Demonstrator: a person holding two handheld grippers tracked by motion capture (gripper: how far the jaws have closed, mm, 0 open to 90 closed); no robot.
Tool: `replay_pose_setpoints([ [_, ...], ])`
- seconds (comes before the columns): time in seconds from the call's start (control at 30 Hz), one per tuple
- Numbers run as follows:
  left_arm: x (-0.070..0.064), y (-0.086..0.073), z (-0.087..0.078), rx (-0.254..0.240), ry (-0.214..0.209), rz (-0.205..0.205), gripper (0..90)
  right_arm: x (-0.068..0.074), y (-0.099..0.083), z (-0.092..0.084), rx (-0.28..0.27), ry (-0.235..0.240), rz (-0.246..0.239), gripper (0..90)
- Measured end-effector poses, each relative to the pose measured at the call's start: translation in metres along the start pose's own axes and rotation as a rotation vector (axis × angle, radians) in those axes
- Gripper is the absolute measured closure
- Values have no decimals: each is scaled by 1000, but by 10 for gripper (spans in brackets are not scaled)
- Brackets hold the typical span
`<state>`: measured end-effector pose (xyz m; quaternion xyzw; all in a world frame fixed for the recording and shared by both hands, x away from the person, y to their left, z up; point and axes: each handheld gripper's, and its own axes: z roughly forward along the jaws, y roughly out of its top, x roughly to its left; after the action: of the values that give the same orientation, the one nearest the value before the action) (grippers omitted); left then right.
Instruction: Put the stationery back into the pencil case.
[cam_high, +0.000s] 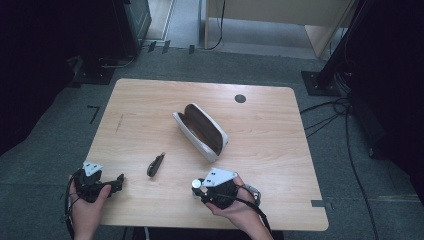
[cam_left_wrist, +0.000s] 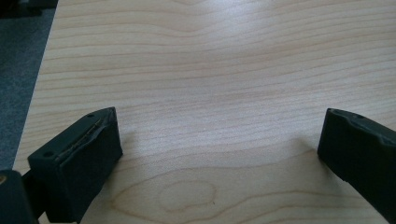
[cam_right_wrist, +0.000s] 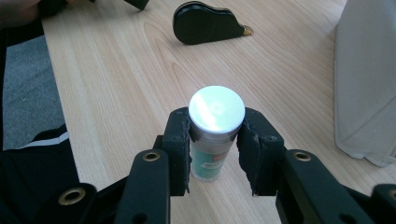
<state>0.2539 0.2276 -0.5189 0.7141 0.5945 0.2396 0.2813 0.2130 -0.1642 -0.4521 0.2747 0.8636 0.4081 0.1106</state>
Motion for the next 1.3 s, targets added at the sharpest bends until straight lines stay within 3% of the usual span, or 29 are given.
replay_pose_setpoints([
  [0.5,0,0,0,0,0,0,0,-11,5,-20,-45,-19,54,654],
  [1.3,0,0,0,0,0,0,0,-41,12,-70,-122,-113,125,654],
])
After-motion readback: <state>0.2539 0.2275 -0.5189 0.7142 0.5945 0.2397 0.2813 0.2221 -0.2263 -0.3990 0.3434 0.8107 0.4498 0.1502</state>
